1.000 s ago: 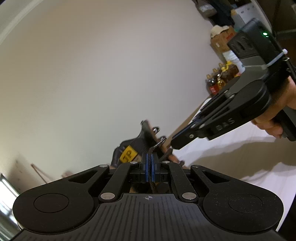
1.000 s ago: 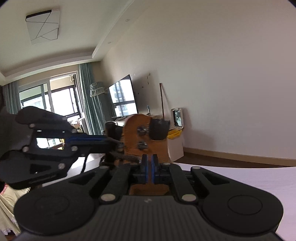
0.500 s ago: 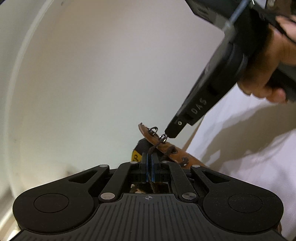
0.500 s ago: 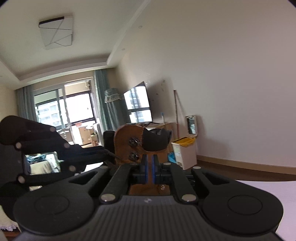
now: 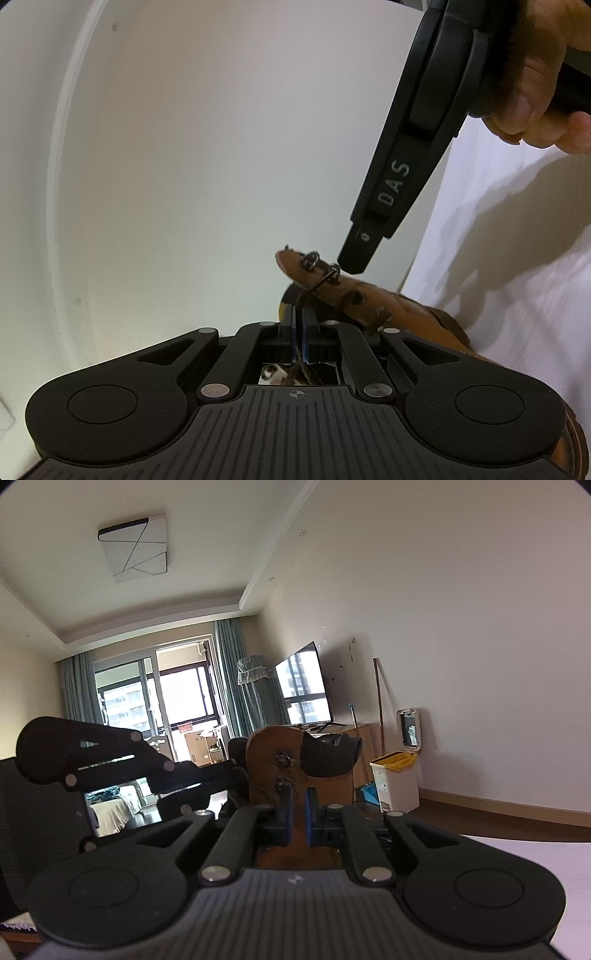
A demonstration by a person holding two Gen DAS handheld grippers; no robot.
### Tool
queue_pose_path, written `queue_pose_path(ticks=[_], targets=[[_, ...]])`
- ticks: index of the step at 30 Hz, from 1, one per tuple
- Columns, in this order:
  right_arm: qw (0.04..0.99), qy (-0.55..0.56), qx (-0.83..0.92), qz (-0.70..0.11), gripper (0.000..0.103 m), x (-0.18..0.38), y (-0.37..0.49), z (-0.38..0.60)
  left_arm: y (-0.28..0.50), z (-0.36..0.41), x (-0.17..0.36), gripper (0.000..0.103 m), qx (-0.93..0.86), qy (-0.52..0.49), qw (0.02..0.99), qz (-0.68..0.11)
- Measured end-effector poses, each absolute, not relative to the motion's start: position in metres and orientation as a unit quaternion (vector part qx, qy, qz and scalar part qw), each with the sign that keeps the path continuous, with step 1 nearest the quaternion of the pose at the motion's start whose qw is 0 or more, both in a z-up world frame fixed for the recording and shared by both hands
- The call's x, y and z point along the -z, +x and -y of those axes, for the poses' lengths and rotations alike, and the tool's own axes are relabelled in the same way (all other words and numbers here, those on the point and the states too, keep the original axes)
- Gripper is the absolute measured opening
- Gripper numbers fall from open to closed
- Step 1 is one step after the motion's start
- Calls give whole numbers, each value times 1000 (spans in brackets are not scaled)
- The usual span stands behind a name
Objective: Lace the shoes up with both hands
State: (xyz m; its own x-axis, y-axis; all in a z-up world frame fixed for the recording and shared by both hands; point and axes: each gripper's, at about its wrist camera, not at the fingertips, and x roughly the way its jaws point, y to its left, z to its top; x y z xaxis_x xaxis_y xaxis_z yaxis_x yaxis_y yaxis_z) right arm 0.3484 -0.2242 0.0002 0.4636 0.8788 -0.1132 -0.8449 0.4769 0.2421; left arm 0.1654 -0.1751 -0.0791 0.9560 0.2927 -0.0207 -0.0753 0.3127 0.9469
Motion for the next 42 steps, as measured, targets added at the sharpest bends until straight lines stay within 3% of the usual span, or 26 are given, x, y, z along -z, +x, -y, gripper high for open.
queue_pose_path(ticks=[11,28,42], targets=[[836,54,-541,-76,12,-35,355,221,142,161,64,3,-118,549,821,-105],[819,-73,-556,-124,15,-67,356,150,116,155,52,3,-138,511,842,-104],[850,-17,-509,-136,16,-57,366,195,59,143,23,3,-133,466,870,-96]])
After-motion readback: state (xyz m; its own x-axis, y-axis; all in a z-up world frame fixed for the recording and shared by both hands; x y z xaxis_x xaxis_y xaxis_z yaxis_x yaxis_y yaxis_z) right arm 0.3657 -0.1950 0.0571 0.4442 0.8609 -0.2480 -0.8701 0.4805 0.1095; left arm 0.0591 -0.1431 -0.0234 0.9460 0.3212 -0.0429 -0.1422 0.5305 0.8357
